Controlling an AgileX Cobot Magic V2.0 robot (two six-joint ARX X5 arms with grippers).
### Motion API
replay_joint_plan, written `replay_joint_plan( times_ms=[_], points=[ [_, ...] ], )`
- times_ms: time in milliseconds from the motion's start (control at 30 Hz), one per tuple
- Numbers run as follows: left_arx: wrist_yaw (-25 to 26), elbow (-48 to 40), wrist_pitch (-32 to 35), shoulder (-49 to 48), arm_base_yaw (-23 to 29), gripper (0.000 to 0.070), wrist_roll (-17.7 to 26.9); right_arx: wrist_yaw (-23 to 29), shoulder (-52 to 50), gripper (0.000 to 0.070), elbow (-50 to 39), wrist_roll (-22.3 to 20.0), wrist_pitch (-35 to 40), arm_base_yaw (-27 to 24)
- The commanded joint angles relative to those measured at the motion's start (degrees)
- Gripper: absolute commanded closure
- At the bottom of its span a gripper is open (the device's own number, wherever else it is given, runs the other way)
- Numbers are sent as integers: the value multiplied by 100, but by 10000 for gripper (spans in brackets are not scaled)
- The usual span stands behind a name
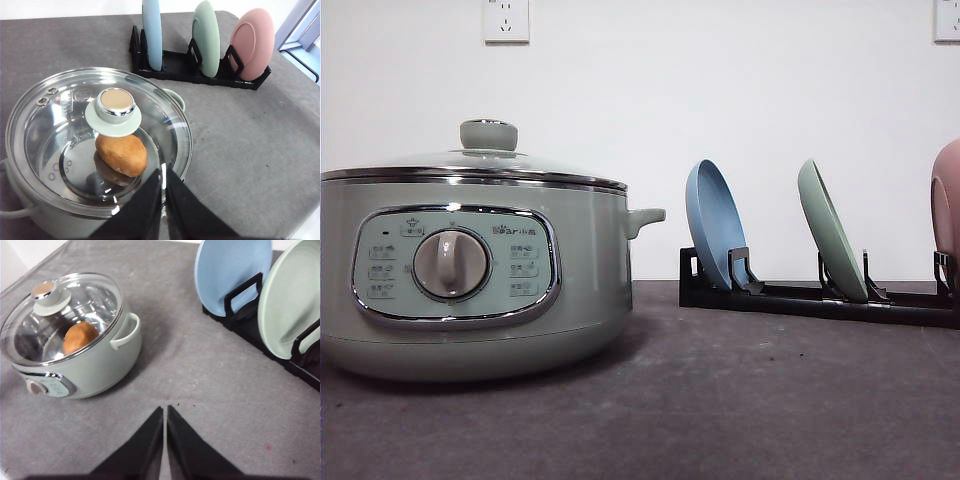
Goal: Transfer potato from steamer to green plate
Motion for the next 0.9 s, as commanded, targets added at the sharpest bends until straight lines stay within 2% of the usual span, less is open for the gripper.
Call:
replay_joint_plan(
  times_ms=[0,67,100,133,167,233,267,300,333,767,867],
  points=[
    [55,138,45,15,-17,697,115,-20,22,700,118,-89,25,26],
    [55,138,46,9,-17,686,111,-20,22,700,118,-85,24,24],
    [55,138,45,9,-17,656,107,-20,22,692,118,-75,22,24],
    [55,138,43,9,-17,606,91,-20,22,653,118,-46,20,24],
    [55,138,43,9,-17,536,74,-20,22,580,118,-26,17,24],
    [53,138,41,11,-17,345,71,-20,24,382,118,44,-2,24],
    [55,138,37,11,-17,266,67,-20,26,305,118,98,-4,24],
    [55,138,32,11,-17,188,64,-20,26,251,118,142,-4,24],
    [55,138,20,11,-17,141,52,-20,24,233,118,161,-4,24],
    [55,138,-16,9,-17,135,52,54,30,233,118,348,13,24],
    [55,138,-15,9,-17,137,52,70,106,233,123,624,118,24]
  ],
)
